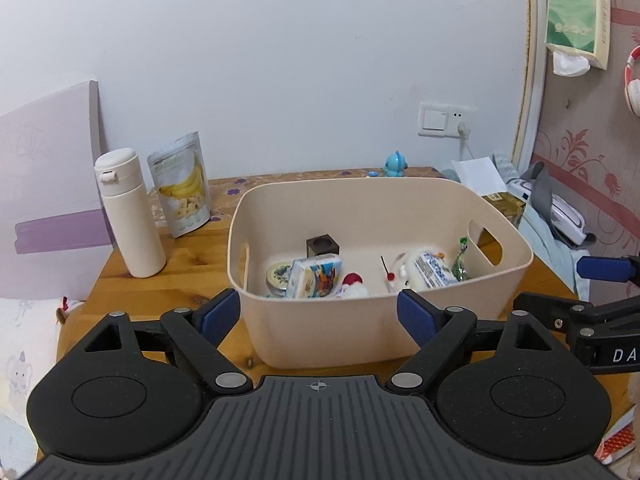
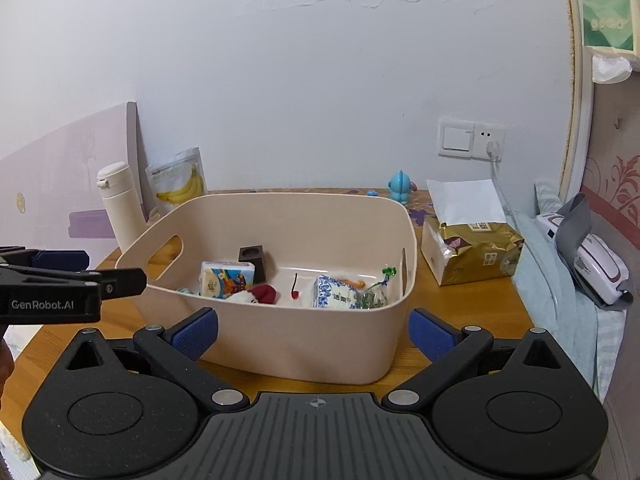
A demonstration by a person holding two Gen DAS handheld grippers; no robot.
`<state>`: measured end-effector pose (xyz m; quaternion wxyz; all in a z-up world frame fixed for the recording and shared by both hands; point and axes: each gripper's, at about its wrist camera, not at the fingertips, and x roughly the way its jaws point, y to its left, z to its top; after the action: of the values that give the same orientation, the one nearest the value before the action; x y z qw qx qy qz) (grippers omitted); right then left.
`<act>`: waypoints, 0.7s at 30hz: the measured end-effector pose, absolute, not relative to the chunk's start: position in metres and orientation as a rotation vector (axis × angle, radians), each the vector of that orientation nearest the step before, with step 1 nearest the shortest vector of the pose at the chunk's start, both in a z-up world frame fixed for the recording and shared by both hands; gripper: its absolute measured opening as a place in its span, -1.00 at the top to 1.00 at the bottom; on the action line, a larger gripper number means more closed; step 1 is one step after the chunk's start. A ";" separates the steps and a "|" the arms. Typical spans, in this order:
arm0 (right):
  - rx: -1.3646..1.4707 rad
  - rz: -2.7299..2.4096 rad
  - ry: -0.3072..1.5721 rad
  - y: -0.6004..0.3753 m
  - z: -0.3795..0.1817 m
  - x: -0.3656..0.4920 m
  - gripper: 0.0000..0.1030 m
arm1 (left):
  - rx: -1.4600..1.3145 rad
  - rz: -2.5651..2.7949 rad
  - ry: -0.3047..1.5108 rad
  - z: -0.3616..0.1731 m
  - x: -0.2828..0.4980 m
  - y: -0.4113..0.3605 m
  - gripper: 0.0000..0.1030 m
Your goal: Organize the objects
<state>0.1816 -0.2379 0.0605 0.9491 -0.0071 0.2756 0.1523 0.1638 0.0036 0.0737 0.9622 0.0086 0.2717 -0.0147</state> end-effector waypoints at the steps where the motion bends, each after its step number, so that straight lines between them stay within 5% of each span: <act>1: -0.017 0.308 0.558 -0.238 0.060 0.179 -1.00 | 0.017 -0.027 0.547 0.073 0.160 0.004 -0.70; 21: -0.013 0.261 0.552 -0.248 0.053 0.122 -1.00 | 0.011 0.019 0.544 0.061 0.098 0.000 -0.83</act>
<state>0.1220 -0.2477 0.0534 0.9537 -0.0065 0.2719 0.1284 0.0976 -0.0003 0.0605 0.9631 0.0055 0.2688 0.0095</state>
